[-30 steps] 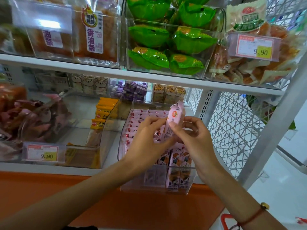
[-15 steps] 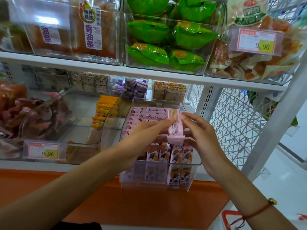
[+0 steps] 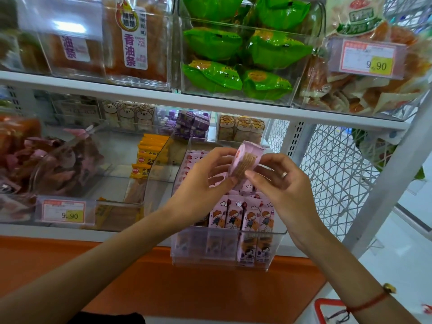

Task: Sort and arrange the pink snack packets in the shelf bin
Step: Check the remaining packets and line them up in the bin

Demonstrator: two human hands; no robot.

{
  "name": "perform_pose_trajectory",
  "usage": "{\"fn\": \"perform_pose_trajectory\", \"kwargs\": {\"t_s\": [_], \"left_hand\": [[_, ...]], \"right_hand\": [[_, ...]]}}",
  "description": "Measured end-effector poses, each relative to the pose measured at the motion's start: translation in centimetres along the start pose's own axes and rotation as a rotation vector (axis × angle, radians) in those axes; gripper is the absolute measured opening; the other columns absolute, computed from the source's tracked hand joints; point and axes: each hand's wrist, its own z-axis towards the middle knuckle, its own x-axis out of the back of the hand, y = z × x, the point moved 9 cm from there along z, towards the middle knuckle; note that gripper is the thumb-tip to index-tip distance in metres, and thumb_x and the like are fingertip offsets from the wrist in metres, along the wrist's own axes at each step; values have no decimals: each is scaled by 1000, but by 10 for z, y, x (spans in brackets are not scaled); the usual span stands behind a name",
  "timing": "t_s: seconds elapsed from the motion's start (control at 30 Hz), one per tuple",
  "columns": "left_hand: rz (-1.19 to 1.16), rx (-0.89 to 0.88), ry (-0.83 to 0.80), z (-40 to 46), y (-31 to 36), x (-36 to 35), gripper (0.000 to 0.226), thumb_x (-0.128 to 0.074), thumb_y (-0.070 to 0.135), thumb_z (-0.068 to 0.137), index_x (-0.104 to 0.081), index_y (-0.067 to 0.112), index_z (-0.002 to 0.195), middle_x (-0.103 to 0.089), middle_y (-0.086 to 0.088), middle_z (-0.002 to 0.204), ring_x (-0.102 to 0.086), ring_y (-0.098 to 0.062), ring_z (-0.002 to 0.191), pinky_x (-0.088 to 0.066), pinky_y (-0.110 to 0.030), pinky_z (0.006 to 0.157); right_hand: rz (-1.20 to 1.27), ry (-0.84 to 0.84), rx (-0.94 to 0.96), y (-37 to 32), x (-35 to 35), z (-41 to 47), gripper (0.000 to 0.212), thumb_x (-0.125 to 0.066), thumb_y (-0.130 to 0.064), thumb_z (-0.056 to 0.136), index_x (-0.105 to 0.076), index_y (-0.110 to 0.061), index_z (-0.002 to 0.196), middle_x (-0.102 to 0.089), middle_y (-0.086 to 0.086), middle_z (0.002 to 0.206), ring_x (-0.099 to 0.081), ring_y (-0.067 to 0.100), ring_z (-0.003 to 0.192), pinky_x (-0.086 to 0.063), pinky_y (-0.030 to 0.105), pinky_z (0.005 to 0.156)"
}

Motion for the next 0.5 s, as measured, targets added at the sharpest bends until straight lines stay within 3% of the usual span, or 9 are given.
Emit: {"fn": "perform_pose_trajectory", "kwargs": {"t_s": [0.07,0.17,0.23,0.33,0.43,0.5], "left_hand": [[-58,46,17,0,-5,2,38,-62,9,89,-50,25,121,-63,9,117,-61,-2,106,-51,-22,93],[-245,188,137,-1,-21,9,41,-66,22,86,-48,23,123,-63,6,118,-66,-7,100,-56,-25,85],[-350,247,176,-2,-28,9,44,-67,27,83,-49,17,122,-65,1,117,-69,-8,96,-58,-21,77],[-387,268,167,-3,-29,3,52,-69,30,80,-48,15,126,-65,0,120,-69,-8,97,-57,-20,74],[-298,183,224,-2,-22,16,72,-73,36,73,-35,31,134,-48,16,131,-58,4,105,-54,-11,69],[-198,91,203,0,-12,20,68,-72,31,77,-34,39,132,-42,20,130,-54,10,103,-48,-3,64]], "right_hand": [[-11,-14,19,-3,-2,0,30,-73,-22,75,-60,-28,102,-70,-13,103,-66,2,98,-52,15,79],[-161,-101,11,-2,-13,-2,55,-68,-39,73,-50,-36,124,-59,-18,123,-56,-4,112,-48,15,89],[-280,-147,36,-1,-23,-6,60,-70,-36,77,-44,-37,131,-53,-18,127,-53,-6,110,-47,11,85],[-341,-72,95,-7,-18,-5,45,-70,-21,83,-51,-31,123,-57,-18,116,-57,-4,100,-52,15,77],[-338,-33,97,-9,-6,-3,37,-70,-15,82,-56,-33,112,-62,-14,108,-60,2,98,-53,15,74],[-243,-27,29,-4,1,-2,36,-70,-15,81,-55,-33,107,-66,-7,106,-65,7,93,-55,18,67]]}}
